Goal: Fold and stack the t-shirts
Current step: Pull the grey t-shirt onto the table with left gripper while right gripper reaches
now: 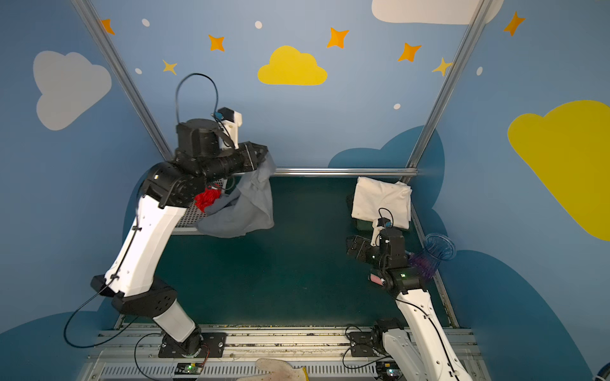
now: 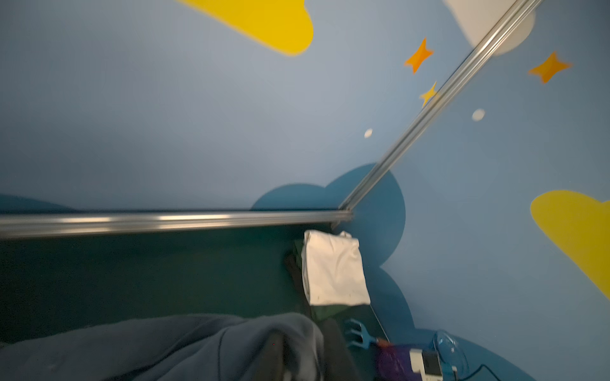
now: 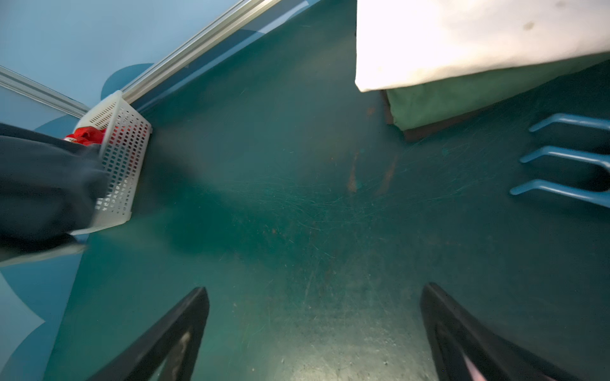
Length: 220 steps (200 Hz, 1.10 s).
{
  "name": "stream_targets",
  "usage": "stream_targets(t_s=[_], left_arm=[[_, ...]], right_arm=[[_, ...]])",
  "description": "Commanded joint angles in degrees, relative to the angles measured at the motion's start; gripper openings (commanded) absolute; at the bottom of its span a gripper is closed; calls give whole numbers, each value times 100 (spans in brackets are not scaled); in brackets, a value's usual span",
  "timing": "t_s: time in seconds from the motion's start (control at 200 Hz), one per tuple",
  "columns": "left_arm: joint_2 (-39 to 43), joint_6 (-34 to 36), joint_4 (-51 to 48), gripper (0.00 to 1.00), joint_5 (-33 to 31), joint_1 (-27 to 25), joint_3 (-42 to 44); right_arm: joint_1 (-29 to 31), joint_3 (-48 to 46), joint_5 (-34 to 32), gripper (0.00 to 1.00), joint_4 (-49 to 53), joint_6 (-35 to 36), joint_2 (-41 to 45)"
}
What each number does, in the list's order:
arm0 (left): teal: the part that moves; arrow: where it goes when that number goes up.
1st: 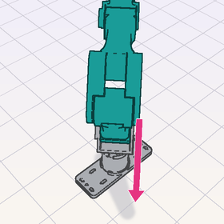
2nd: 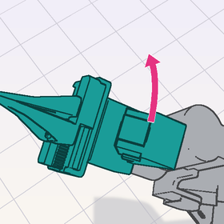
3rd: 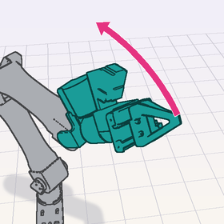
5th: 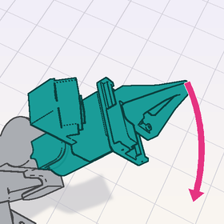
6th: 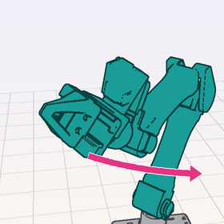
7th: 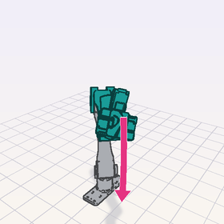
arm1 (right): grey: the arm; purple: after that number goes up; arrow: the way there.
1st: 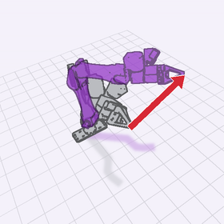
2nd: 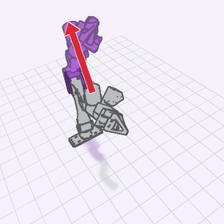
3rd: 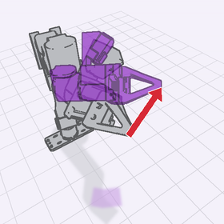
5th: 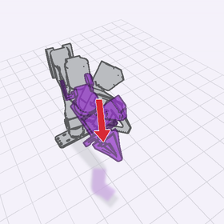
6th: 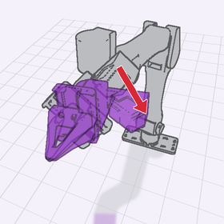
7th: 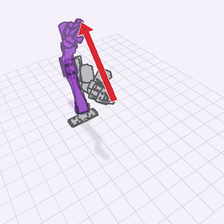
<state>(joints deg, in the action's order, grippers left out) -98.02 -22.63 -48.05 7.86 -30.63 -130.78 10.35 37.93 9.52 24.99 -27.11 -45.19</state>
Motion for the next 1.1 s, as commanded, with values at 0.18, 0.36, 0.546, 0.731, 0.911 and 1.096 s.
stream_targets(t_s=[0.18,0.36,0.546,0.731,0.911,1.096], left_arm=[[1046,-330,924,100,-294,49,2630],[2384,-743,1234,100,-857,622,4297],[3679,-1063,1292,100,-1238,1182,5722],[4504,-1293,1390,100,-1217,1709,6659],[4696,-1253,1374,100,-1060,1959,6927],[4671,-951,1307,100,-1155,2153,6974]], right_arm=[[208,-285,458,98,-527,-402,-427],[1058,-127,431,98,-1243,-702,-1368],[2213,842,157,96,-1521,-652,-3089],[3001,1901,141,96,-1783,-571,-4780],[3214,2780,-583,90,-1353,-613,-5892],[3245,3756,-1695,50,63,-602,-6784]])
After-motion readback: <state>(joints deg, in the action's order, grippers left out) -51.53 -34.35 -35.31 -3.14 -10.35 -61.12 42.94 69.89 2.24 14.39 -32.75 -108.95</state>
